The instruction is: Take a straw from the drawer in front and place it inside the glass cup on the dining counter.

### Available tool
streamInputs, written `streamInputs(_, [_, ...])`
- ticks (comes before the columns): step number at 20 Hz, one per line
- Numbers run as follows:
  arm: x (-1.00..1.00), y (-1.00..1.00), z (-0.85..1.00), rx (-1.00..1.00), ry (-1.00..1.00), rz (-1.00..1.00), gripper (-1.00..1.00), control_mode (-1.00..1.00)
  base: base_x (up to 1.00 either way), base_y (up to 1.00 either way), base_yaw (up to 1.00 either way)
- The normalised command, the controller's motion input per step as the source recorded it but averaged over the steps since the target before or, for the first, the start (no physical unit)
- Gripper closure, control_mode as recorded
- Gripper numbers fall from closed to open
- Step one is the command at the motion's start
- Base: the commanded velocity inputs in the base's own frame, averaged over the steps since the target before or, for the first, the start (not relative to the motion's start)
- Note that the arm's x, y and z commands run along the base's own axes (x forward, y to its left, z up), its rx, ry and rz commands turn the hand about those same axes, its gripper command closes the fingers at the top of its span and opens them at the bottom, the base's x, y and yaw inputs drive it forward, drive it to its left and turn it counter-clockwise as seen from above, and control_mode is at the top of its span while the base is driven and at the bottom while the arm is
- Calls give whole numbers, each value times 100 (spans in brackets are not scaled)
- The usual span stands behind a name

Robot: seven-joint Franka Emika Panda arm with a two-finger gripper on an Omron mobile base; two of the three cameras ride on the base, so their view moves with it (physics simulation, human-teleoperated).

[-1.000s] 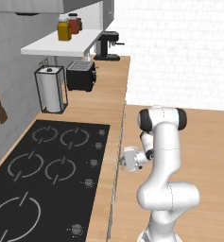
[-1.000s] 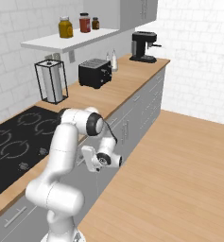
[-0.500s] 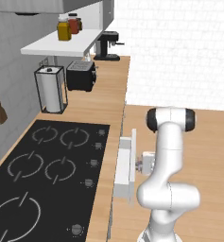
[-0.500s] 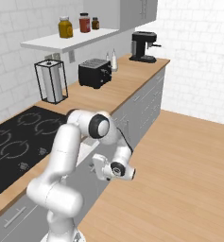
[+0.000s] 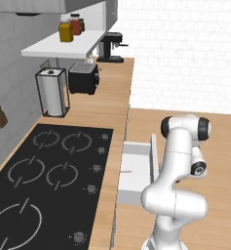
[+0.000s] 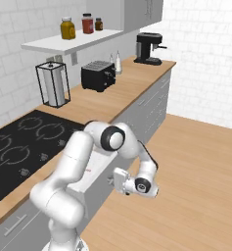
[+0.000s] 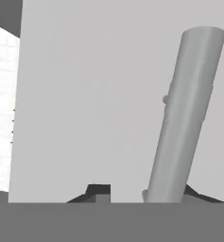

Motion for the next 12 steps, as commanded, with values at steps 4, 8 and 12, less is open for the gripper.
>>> streamInputs(4, [0, -25, -5, 4, 3, 3, -100, -100, 0, 0, 0])
streamInputs(8, [-25, -13, 5, -1, -1, -7, -100, -100, 0, 0, 0])
streamInputs(12, [-33, -47, 29, 0, 0, -4, -100, -100, 0, 0, 0])
